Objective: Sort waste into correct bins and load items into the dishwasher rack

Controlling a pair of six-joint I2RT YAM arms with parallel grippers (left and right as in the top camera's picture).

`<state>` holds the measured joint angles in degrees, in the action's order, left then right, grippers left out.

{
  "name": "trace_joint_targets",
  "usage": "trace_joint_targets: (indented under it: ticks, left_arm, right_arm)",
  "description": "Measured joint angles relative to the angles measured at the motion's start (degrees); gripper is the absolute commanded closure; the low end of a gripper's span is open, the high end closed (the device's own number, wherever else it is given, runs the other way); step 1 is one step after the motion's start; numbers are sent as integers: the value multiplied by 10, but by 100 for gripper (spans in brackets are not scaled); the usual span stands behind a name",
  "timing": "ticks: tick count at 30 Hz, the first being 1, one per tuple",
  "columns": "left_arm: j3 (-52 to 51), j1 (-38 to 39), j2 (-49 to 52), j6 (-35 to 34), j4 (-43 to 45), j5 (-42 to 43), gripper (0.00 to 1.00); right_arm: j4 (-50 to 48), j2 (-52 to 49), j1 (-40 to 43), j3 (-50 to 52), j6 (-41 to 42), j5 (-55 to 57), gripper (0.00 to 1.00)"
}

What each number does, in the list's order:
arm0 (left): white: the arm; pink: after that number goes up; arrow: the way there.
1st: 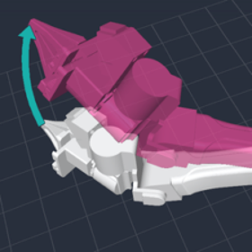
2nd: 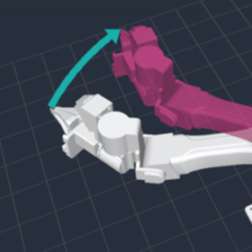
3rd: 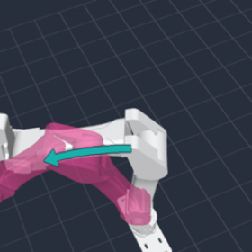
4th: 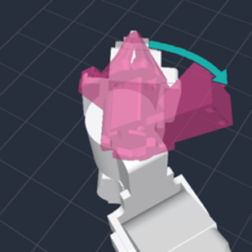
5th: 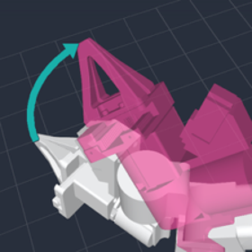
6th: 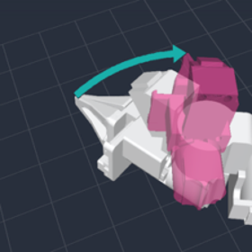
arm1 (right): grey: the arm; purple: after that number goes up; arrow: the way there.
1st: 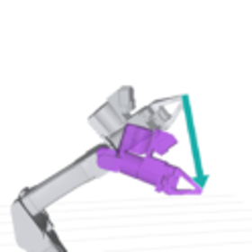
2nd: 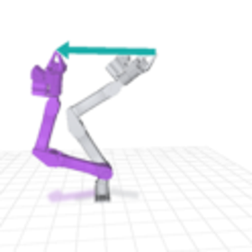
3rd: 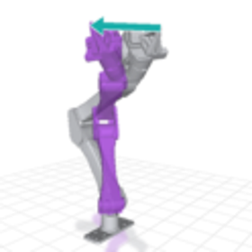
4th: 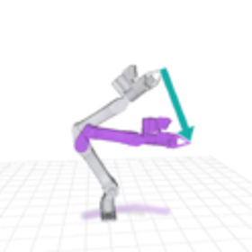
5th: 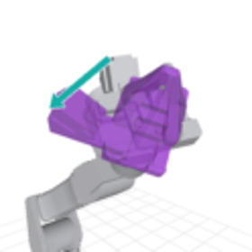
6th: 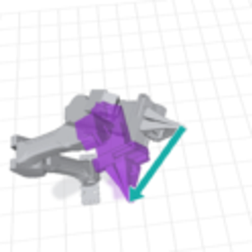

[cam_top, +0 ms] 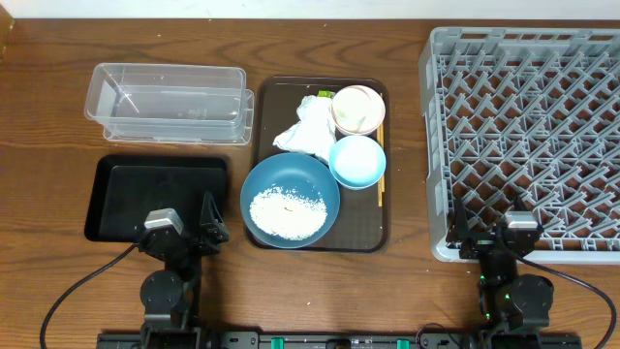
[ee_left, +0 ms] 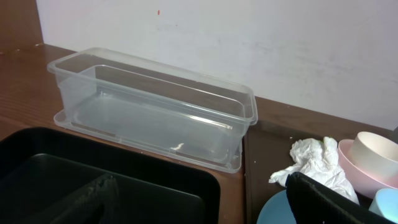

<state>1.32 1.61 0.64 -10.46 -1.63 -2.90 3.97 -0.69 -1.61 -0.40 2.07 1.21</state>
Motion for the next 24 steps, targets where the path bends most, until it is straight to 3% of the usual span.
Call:
trace_joint_targets:
  ticks: [24]
  left_arm:
    - [0,0,0,0,1,-5,11]
  right_arm:
    - [0,0,0,0,0,0,1]
